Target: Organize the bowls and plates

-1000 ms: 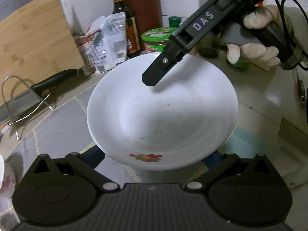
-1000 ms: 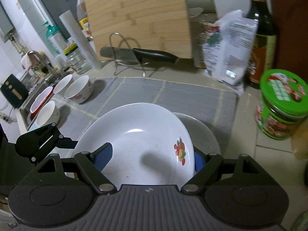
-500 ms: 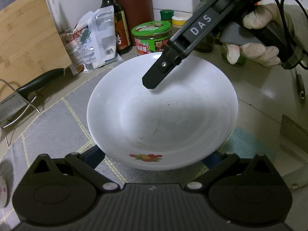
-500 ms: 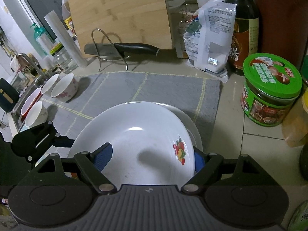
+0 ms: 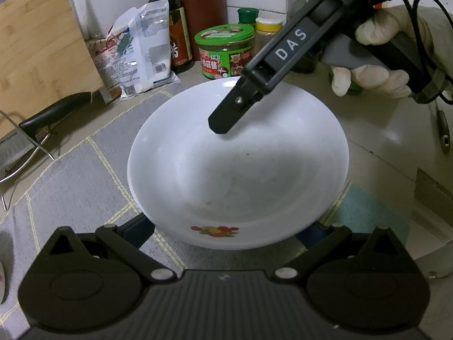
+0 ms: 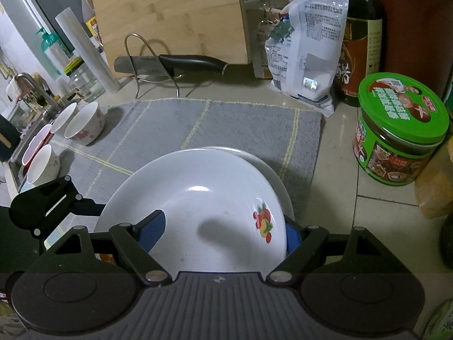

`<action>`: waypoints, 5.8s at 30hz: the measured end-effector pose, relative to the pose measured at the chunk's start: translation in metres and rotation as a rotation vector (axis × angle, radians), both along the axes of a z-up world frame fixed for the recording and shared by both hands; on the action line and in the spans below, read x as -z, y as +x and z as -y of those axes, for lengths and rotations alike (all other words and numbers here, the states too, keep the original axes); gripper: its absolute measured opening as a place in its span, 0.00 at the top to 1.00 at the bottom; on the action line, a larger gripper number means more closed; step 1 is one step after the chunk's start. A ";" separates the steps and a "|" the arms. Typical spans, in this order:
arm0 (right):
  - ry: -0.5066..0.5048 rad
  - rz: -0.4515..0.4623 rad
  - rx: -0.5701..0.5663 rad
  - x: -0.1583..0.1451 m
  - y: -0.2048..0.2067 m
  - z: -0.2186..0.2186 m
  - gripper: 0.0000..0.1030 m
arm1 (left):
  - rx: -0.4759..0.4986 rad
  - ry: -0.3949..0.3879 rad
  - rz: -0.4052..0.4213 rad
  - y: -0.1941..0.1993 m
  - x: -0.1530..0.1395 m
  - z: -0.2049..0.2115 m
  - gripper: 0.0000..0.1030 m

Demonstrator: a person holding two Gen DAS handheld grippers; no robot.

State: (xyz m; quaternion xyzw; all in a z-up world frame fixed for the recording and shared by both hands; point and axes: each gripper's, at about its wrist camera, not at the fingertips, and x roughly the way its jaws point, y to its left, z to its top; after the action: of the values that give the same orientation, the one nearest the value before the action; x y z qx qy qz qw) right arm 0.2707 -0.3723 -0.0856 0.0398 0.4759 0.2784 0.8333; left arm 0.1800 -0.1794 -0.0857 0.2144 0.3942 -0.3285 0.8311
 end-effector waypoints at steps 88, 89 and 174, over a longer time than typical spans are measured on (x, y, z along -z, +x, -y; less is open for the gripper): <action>-0.111 0.015 0.041 -0.018 -0.025 -0.007 0.00 | -0.007 -0.004 0.060 -0.007 -0.007 0.004 0.01; -0.116 0.029 0.039 -0.020 -0.025 -0.007 0.00 | -0.016 -0.013 0.074 -0.008 -0.008 0.003 0.01; 0.066 0.197 -0.349 0.004 -0.041 -0.429 0.47 | -0.511 -0.100 0.202 -0.055 0.004 -0.360 0.14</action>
State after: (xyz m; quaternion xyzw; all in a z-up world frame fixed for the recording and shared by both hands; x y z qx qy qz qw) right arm 0.2296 0.0571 -0.0892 -0.0434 0.3824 0.4368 0.8130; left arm 0.1252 0.1802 -0.0901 0.0983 0.3341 -0.1043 0.9316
